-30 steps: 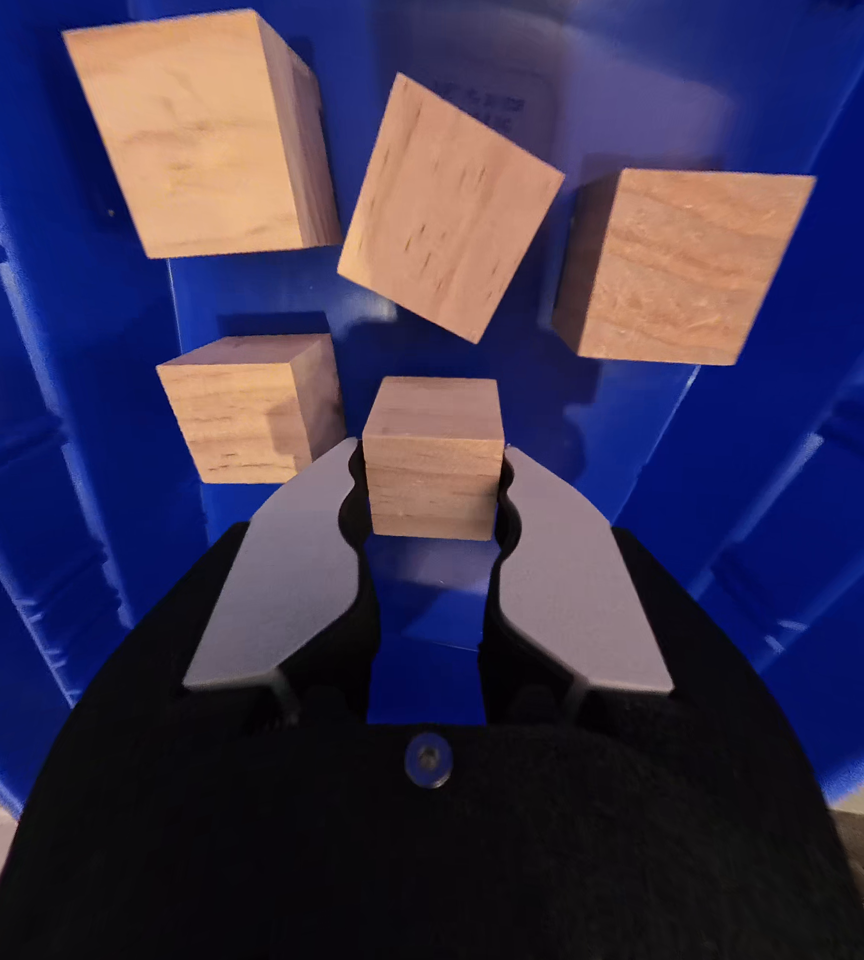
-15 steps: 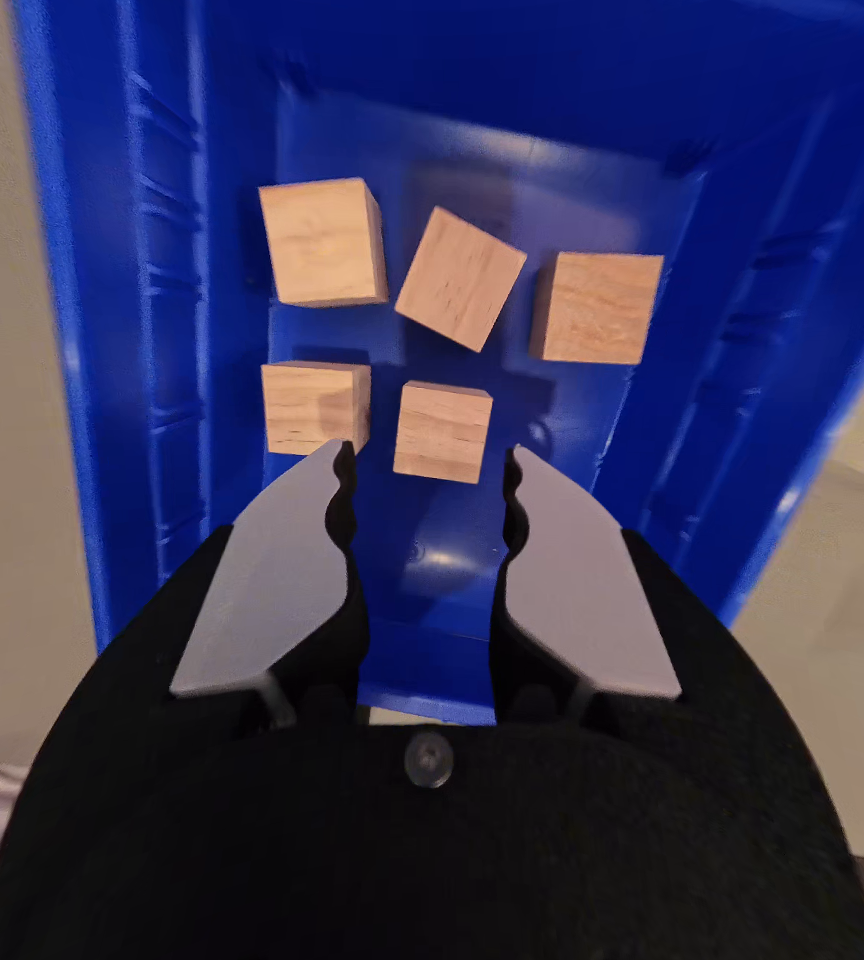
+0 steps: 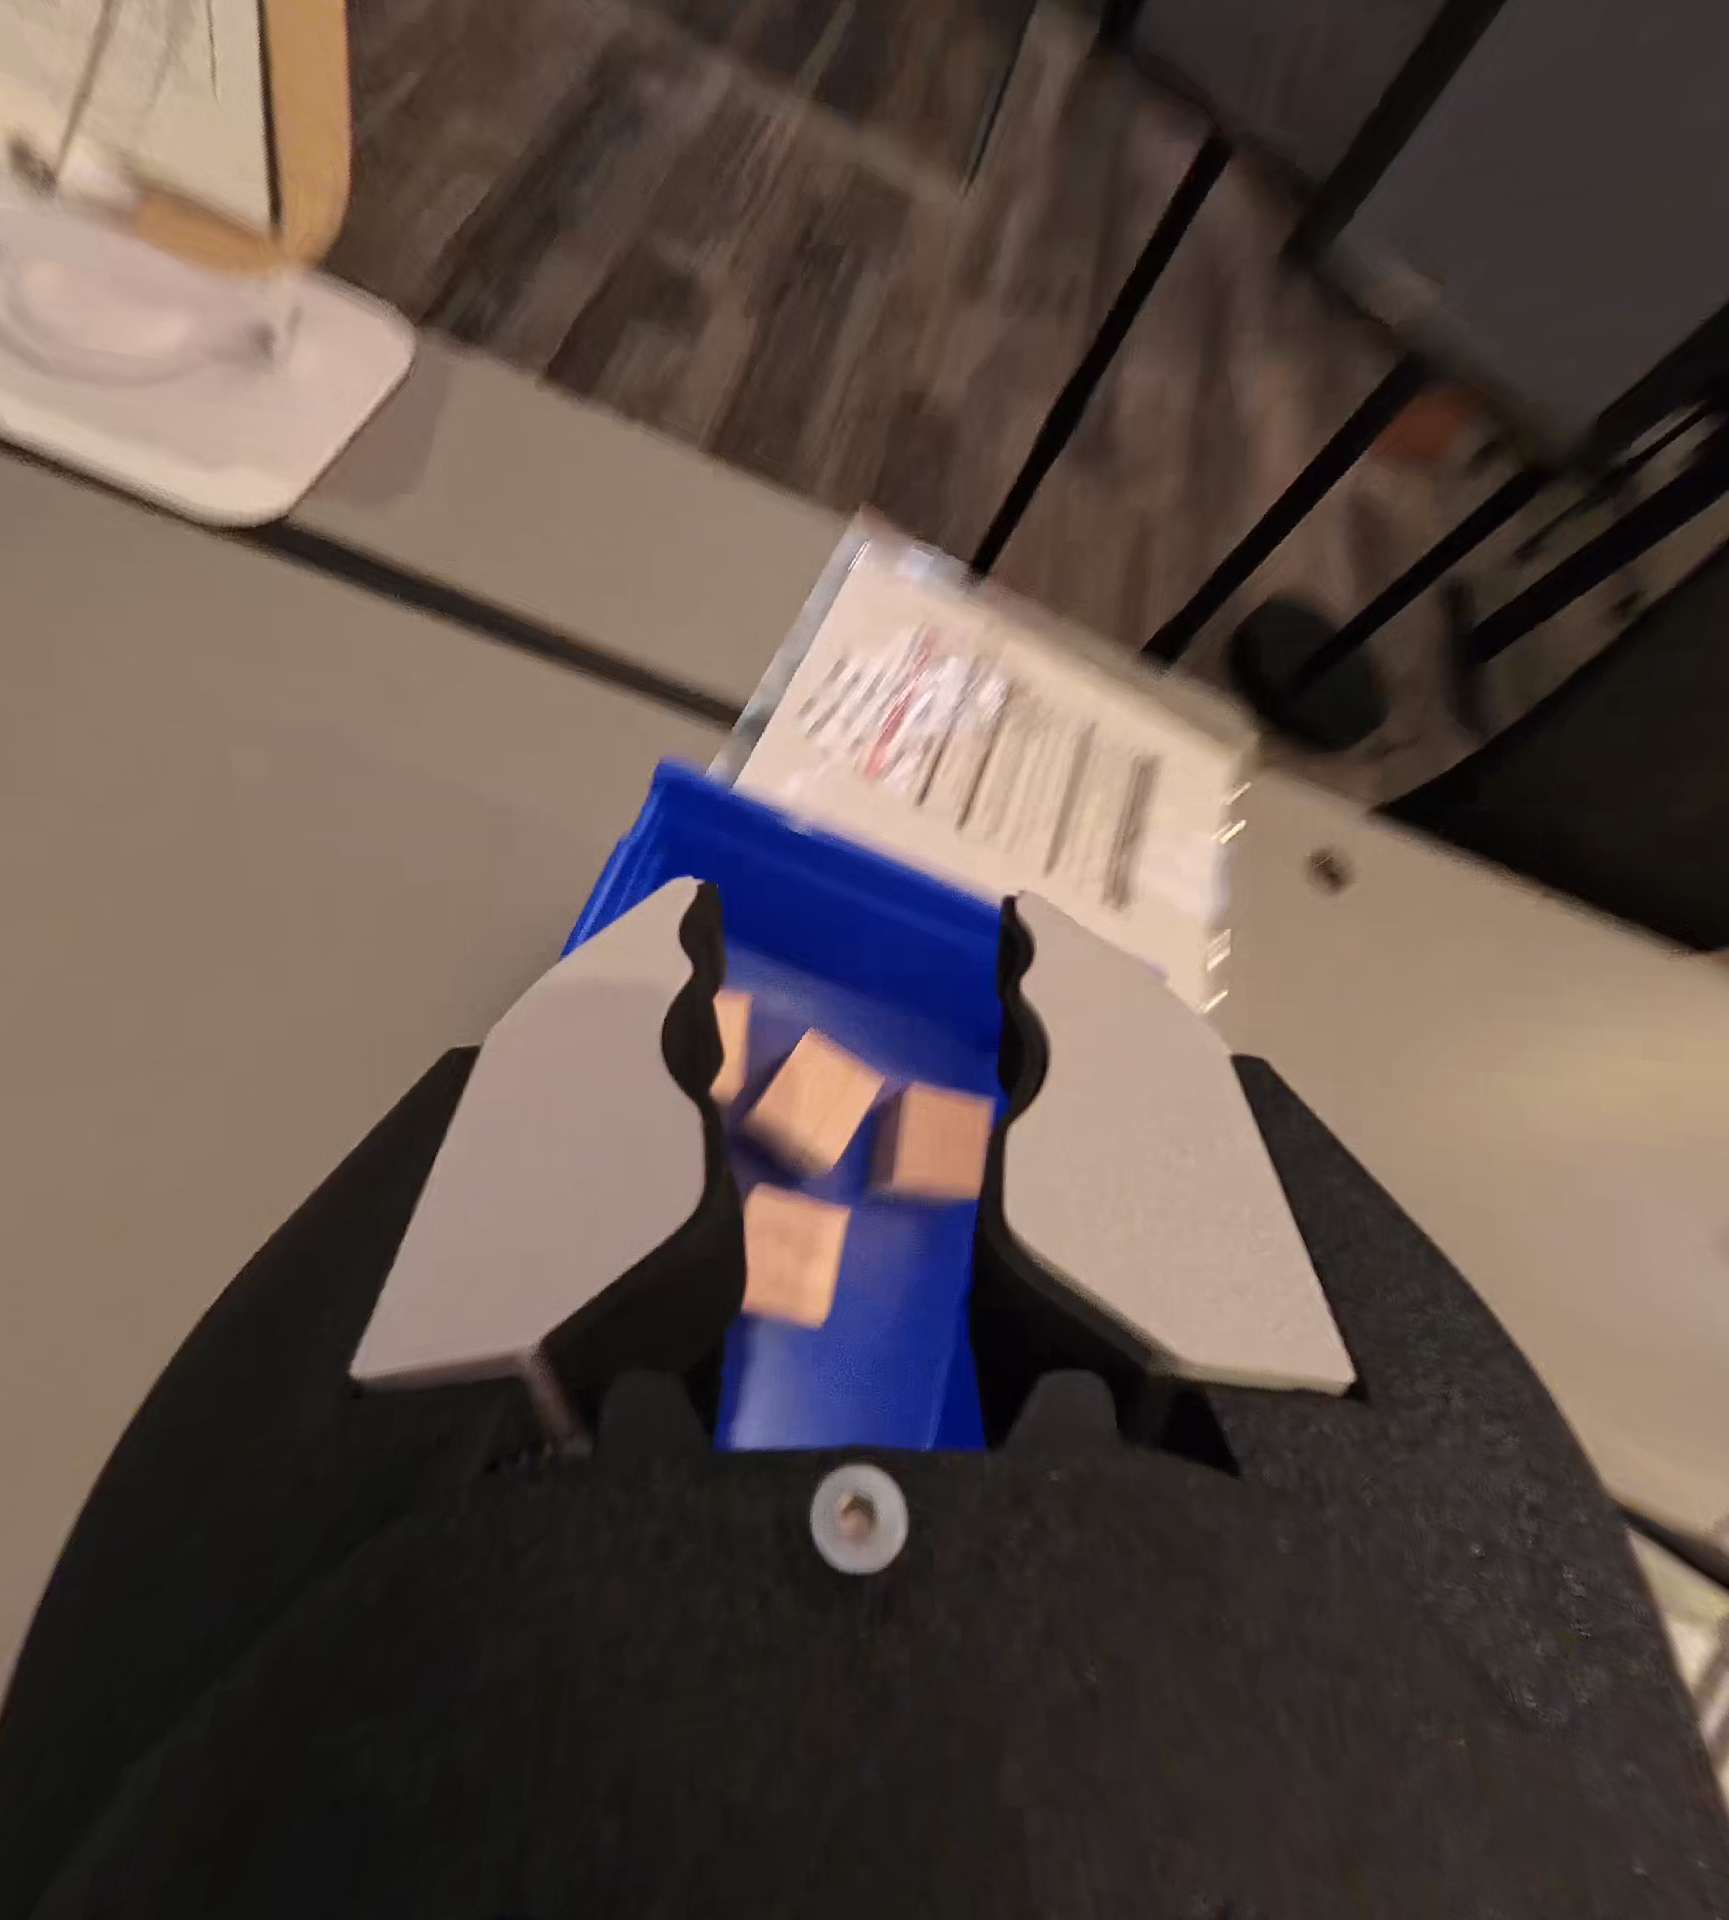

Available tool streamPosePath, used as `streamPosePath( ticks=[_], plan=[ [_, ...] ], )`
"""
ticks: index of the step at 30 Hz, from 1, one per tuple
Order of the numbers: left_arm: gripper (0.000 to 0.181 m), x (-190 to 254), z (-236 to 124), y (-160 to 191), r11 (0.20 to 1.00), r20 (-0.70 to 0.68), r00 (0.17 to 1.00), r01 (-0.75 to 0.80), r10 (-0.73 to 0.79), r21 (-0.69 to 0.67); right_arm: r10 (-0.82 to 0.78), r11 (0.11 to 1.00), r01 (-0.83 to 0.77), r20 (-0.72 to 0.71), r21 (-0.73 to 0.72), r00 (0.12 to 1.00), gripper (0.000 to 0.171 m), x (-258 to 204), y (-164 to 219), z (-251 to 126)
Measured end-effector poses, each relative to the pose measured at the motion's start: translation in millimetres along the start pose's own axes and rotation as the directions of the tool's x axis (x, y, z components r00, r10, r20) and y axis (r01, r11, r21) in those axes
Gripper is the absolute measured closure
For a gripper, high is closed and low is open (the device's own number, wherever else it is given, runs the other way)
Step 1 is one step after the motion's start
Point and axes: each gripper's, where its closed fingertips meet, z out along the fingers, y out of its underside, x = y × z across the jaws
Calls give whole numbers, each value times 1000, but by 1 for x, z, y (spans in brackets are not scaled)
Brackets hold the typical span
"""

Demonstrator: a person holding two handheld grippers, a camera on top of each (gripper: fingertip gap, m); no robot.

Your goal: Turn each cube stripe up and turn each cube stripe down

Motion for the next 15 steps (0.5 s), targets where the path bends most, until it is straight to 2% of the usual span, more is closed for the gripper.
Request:
streamPosePath(
  ticks=[1, 3, 6, 10, 15],
  plan=[
    [140, -2, 11, 9, 997, 12, 999, 30, -30, -66, -31, 996, 36, -56, 87, 998, 120, 3, -16, -7],
    [136, -5, 28, 18, 987, 50, 995, 90, -84, -136, -71, 964, 95, -102, 250, 992, 115, -5, -45, -23],
    [136, -10, 42, 18, 985, 99, 990, 112, -100, -130, -76, 904, 145, -184, 402, 980, 111, -19, -73, -45],
    [132, -7, 54, 30, 973, 78, 990, 129, -116, -189, -72, 860, 199, -275, 469, 959, 113, -36, -91, -63],
    [124, -5, 71, 44, 956, 47, 988, 157, -150, -247, -92, 843, 220, -272, 490, 958, 113, -59, -100, -68]
  ],
)
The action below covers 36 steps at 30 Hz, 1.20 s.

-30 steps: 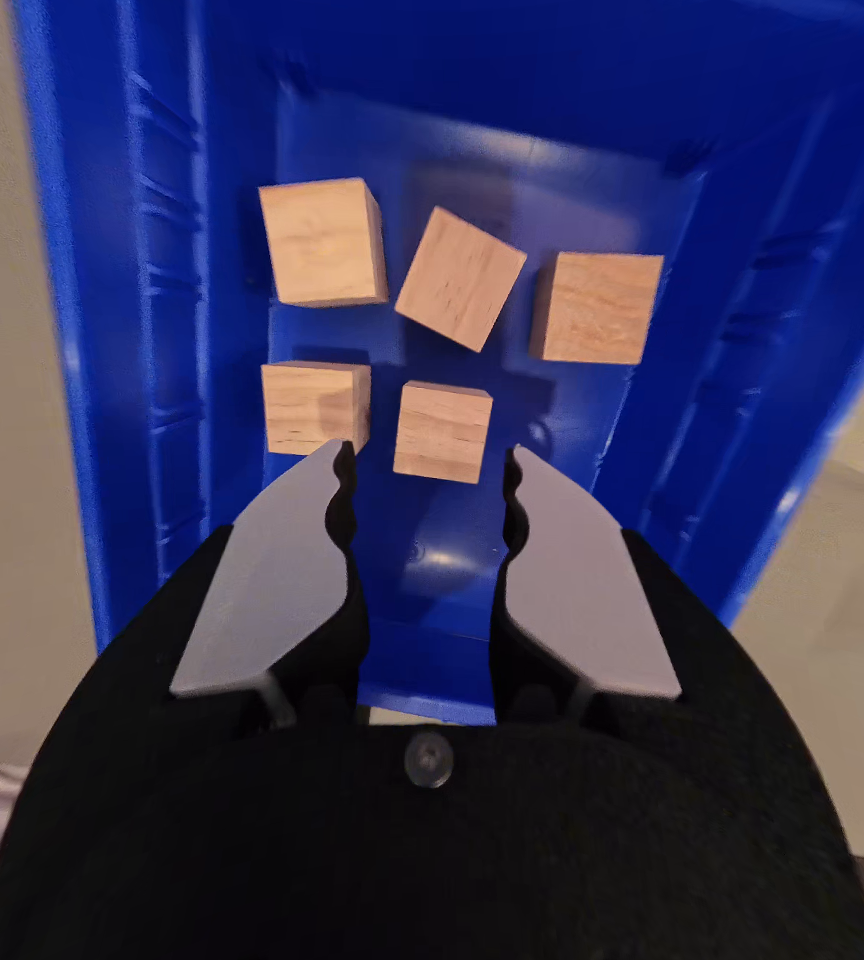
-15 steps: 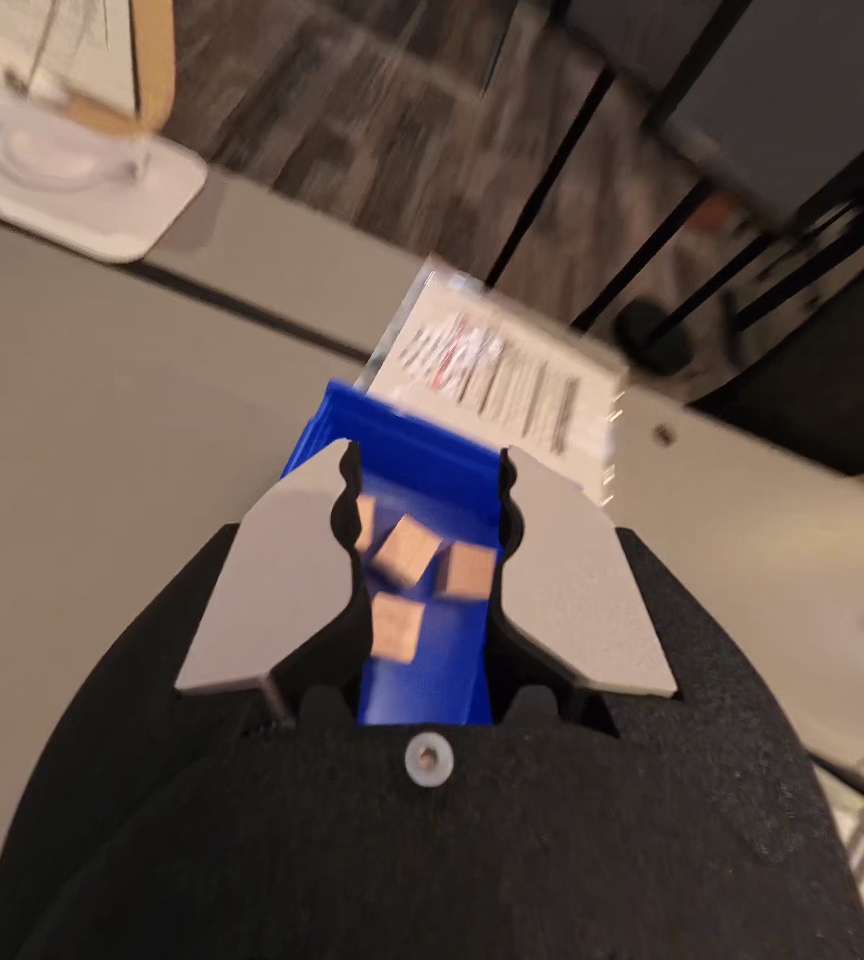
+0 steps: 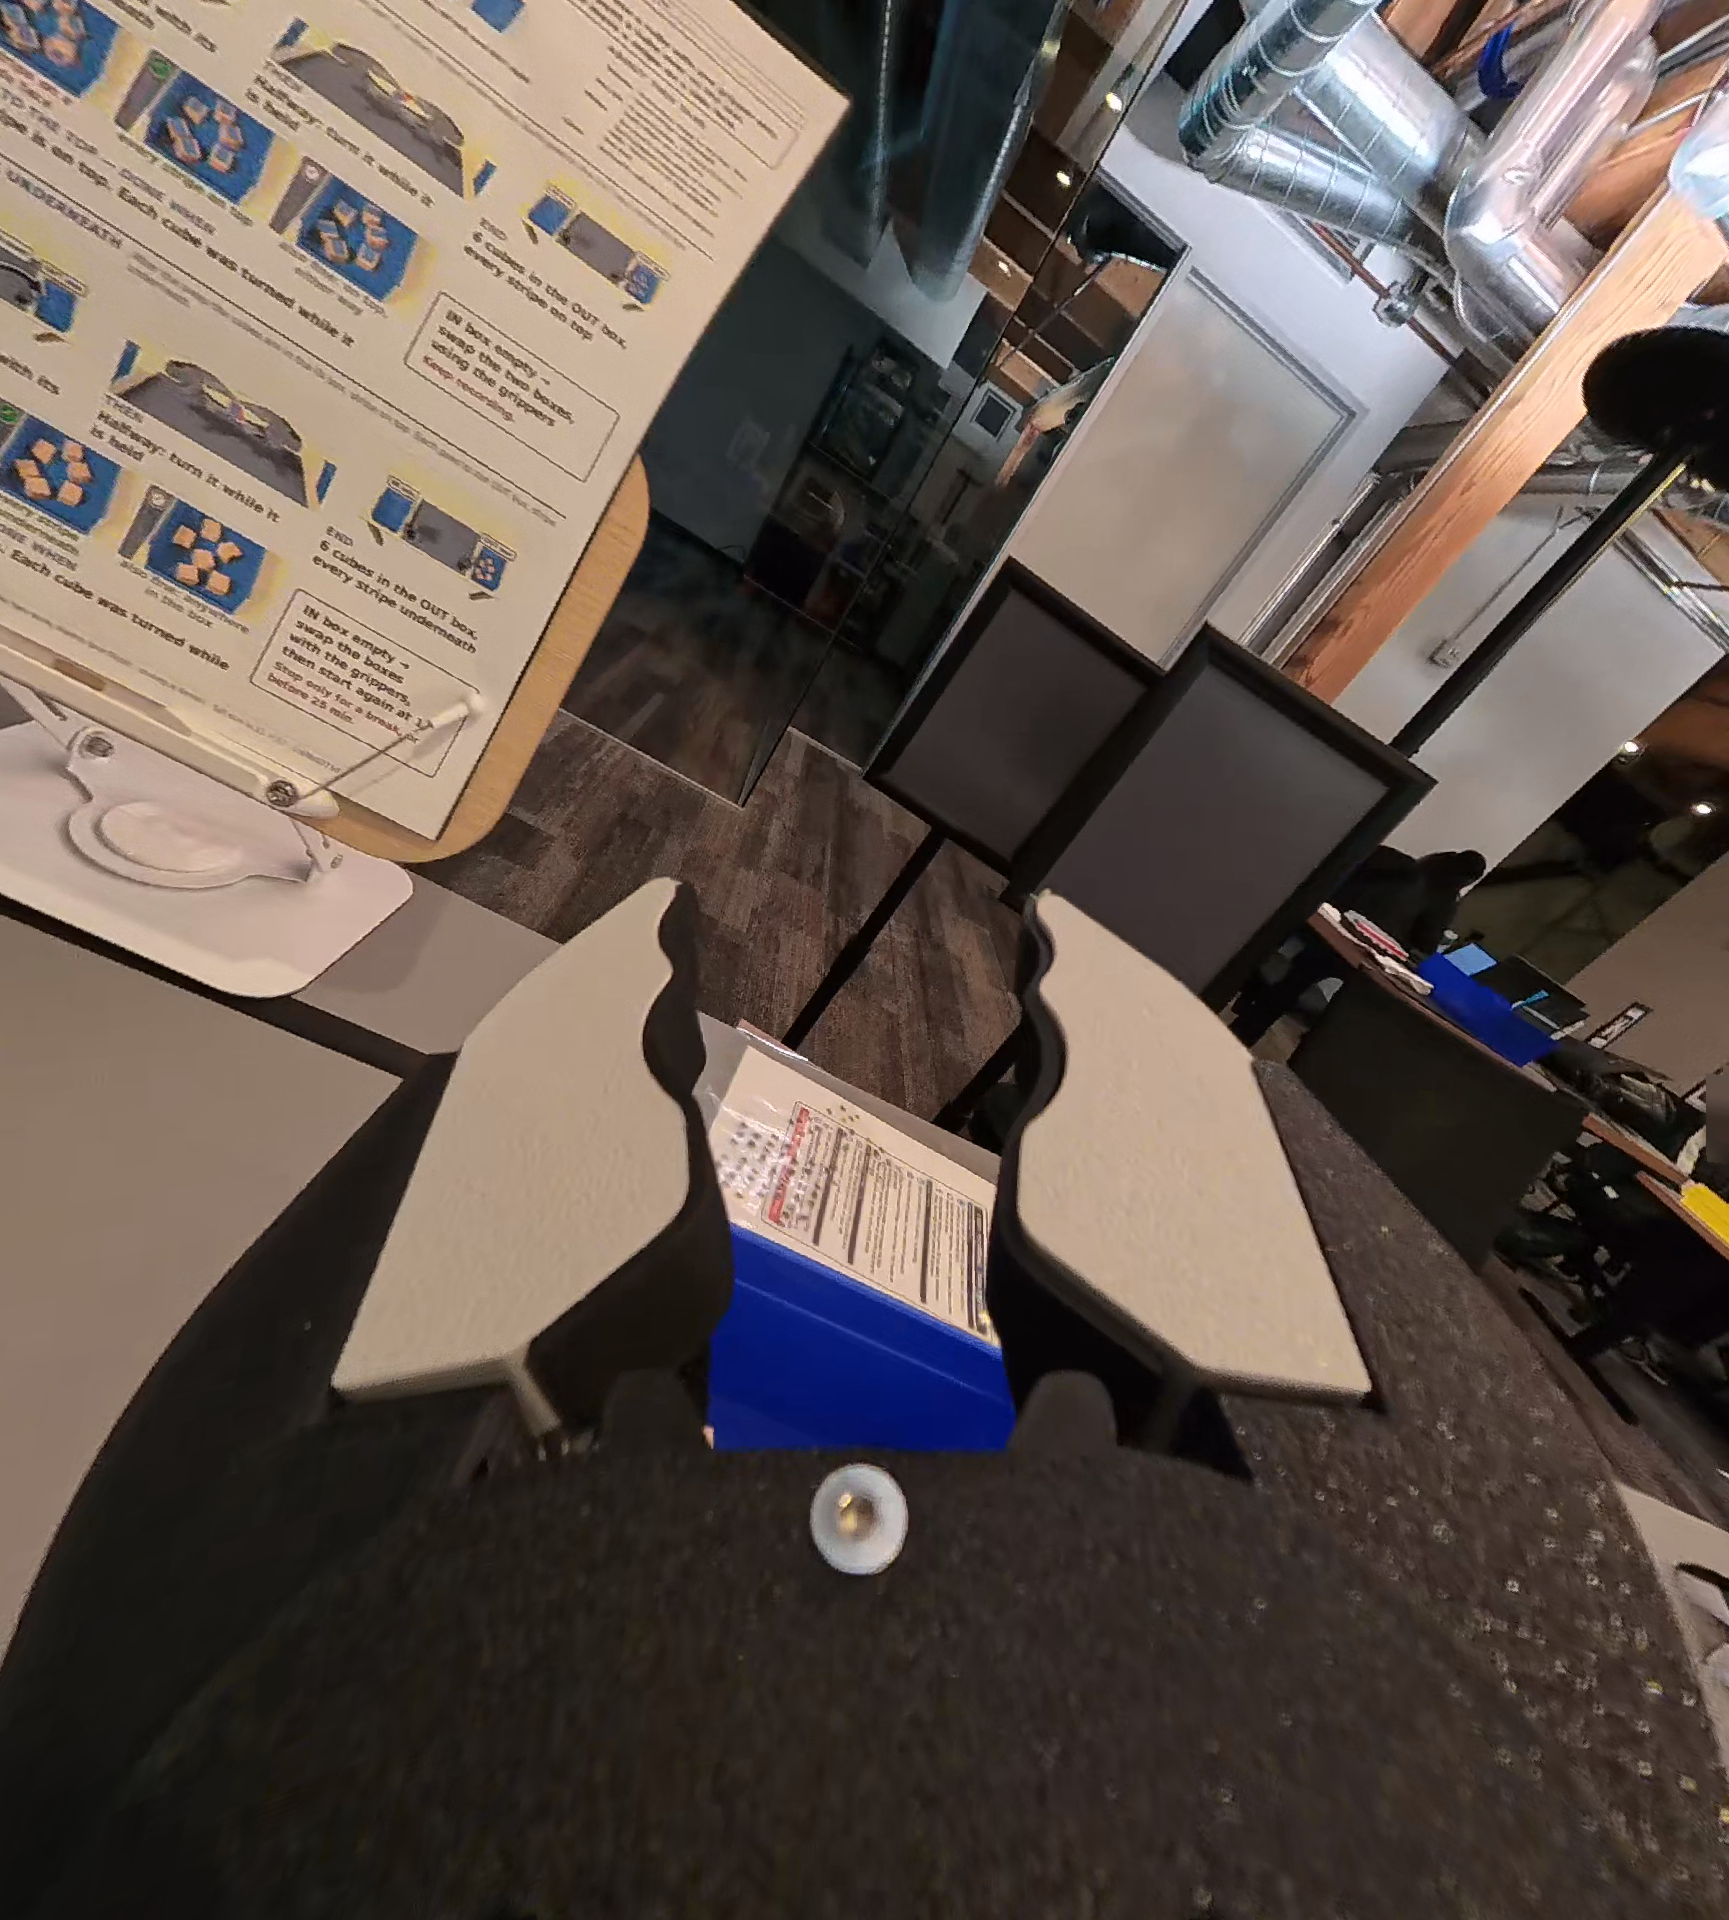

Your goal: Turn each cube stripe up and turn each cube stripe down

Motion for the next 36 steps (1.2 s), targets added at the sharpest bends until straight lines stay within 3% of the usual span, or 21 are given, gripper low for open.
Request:
streamPosePath(
  ticks=[12, 15, 20, 24, 28, 31, 34, 36],
  plan=[
    [123, 3, 26, 9, 997, 16, 1000, -13, 14, -78, -19, 999, 18, -15, -28, 1000, 117, -11, 0, 1],
    [135, 2, 28, 8, 996, 39, 999, -31, 34, -81, -21, 999, 21, -5, -32, 1000, 117, -13, 1, 1],
    [135, 6, 26, 10, 995, -11, 1000, -21, 20, -99, -28, 999, 28, 9, -36, 1000, 118, -17, 2, 3],
    [135, 15, 4, 0, 998, -95, 995, 21, -26, -52, -46, 998, 47, 33, -45, 998, 118, -25, 3, 6],
    [135, 52, -52, -31, 990, -277, 961, 32, 7, 138, -85, 996, 87, 102, -15, 991, 117, -45, -2, 7],
    [135, 110, -122, -56, 938, -523, 840, 53, 143, 342, -97, 993, 71, 327, 92, 940, 118, -91, -17, -1],
    [135, 176, -199, -62, 868, -756, 568, 137, 326, 477, -111, 973, -26, 561, 231, 820, 117, -146, -39, -24],
    [136, 215, -236, -57, 857, -852, 339, 194, 398, 477, -152, 950, -72, 652, 304, 743, 113, -176, -50, -41]
  ],
)
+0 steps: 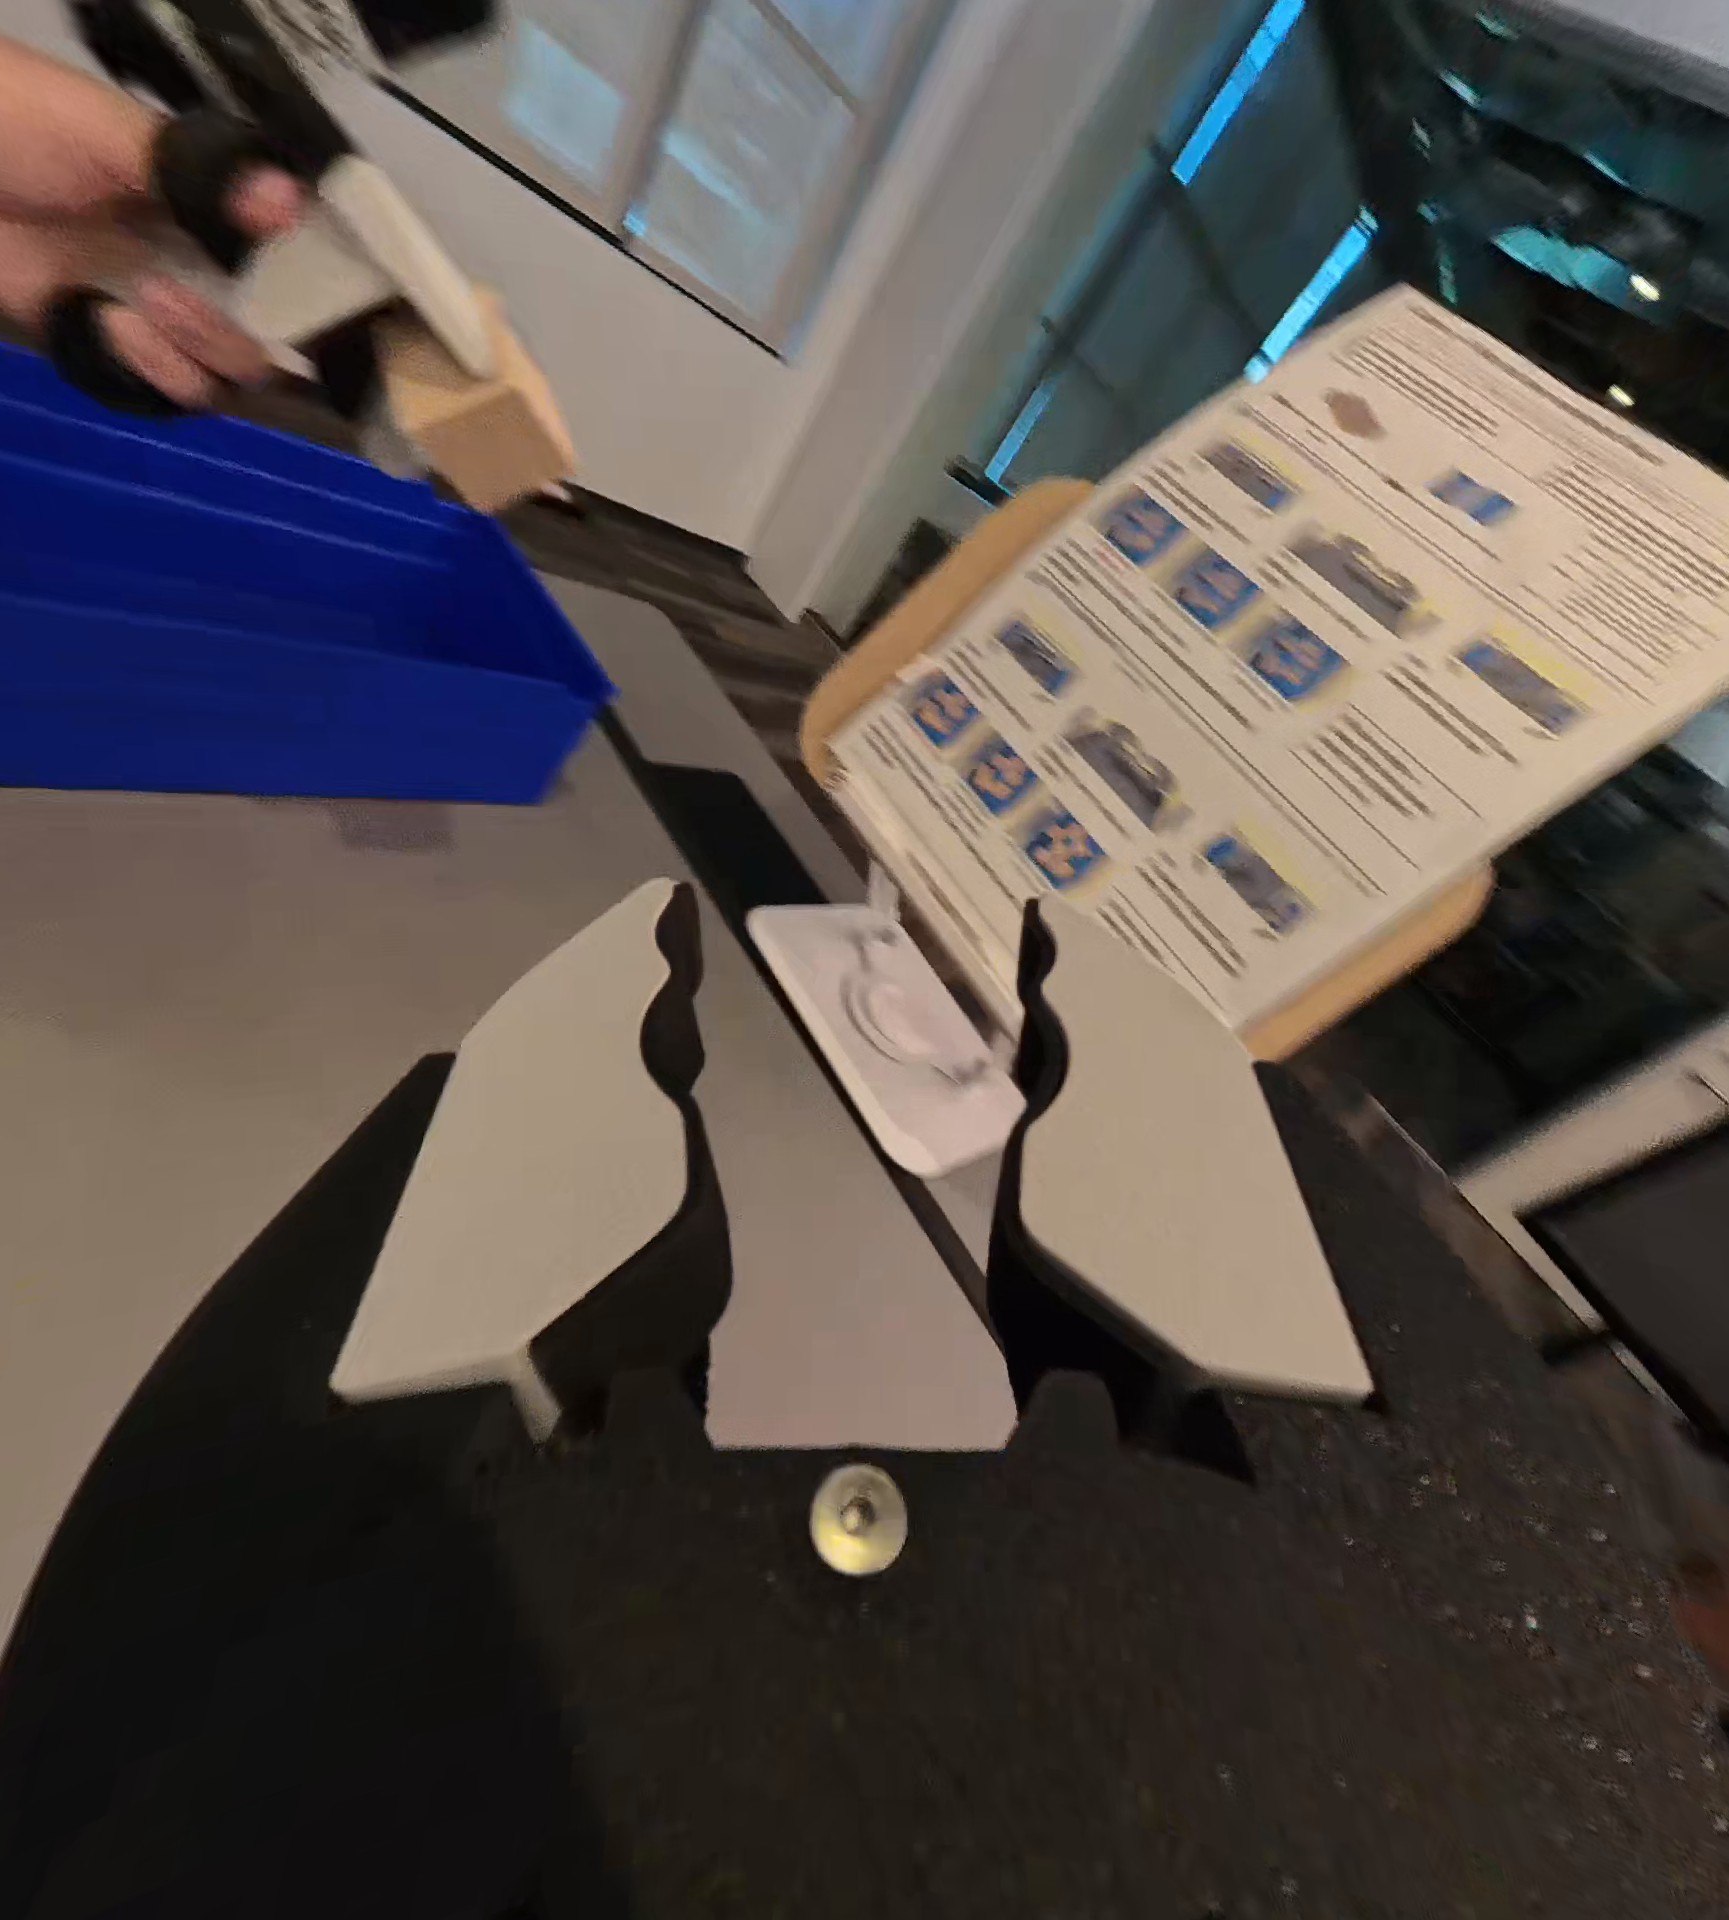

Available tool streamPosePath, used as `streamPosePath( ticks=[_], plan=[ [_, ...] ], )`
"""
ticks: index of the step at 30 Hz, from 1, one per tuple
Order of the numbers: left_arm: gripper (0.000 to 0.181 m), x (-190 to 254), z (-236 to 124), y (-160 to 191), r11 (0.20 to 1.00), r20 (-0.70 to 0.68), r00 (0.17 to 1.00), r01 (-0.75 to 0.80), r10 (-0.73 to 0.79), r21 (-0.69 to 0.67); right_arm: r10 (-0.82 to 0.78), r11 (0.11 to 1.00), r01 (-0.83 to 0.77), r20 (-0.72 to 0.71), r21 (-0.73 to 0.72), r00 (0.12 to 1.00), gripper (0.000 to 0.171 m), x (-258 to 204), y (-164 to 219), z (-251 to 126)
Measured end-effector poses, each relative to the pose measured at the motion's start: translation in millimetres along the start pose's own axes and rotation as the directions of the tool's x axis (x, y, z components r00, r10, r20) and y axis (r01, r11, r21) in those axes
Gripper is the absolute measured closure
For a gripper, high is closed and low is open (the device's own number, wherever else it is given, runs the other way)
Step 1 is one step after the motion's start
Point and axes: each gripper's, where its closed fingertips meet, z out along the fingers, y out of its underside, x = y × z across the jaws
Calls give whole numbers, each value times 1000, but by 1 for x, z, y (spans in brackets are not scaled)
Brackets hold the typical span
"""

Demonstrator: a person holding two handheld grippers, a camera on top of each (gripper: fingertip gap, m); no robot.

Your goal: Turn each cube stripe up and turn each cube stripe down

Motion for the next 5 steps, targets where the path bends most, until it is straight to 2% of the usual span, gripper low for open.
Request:
streamPosePath(
  ticks=[3, 5],
  plan=[
    [136, 46, 35, 8, 993, -297, 948, 115, -117, -26, -53, 997, 46, 123, 59, 991, 104, -42, -8, 14],
    [136, 68, 56, 21, 983, -413, 892, 158, -182, -93, -126, 990, 113, 155, 90, 980, 98, -64, -10, 21]
  ],
)
